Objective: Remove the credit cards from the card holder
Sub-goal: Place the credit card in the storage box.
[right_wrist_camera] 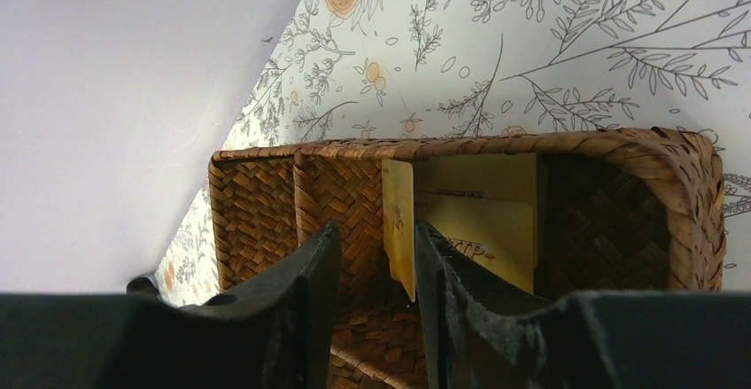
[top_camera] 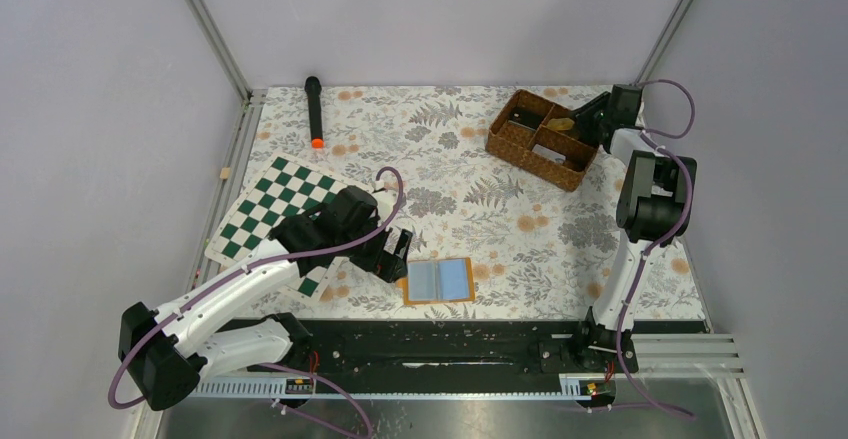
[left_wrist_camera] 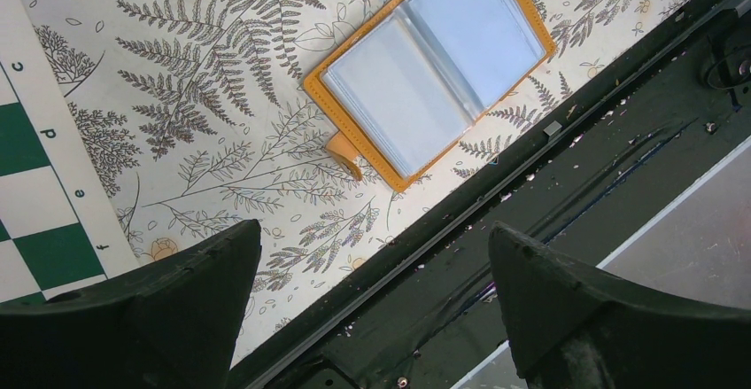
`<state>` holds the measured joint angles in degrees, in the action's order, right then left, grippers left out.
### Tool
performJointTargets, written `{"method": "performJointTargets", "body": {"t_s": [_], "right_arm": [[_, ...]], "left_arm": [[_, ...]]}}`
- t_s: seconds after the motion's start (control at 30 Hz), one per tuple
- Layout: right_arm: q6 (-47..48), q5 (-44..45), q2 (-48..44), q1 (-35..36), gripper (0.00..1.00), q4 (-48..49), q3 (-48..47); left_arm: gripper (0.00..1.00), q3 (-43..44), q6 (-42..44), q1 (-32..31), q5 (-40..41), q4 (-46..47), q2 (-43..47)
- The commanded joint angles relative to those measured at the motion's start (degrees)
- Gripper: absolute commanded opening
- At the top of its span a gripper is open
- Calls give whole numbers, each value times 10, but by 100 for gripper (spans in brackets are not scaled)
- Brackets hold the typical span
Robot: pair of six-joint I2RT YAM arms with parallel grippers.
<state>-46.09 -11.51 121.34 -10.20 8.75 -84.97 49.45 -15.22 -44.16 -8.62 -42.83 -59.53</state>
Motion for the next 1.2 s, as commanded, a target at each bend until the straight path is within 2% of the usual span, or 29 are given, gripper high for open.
{"method": "performJointTargets", "body": {"t_s": [0.0, 0.7, 0.93, 1.03, 1.17], "right_arm": [[32, 14, -10, 0, 44, -42, -35], [75, 54, -23, 0, 48, -126, -62], [98, 49, -102, 2, 48, -171, -55], [104, 35, -160, 7, 48, -183, -23], [86, -2, -259, 12, 48, -164, 77]], "left_arm": [[99, 11, 5, 3, -8, 14, 6], [99, 12, 4, 2, -1, 14, 2], [99, 13, -26, 11, 37, 10, 17], [99, -6, -63, 40, 2, 37, 41], [99, -37, -94, 89, -56, 66, 57]]}}
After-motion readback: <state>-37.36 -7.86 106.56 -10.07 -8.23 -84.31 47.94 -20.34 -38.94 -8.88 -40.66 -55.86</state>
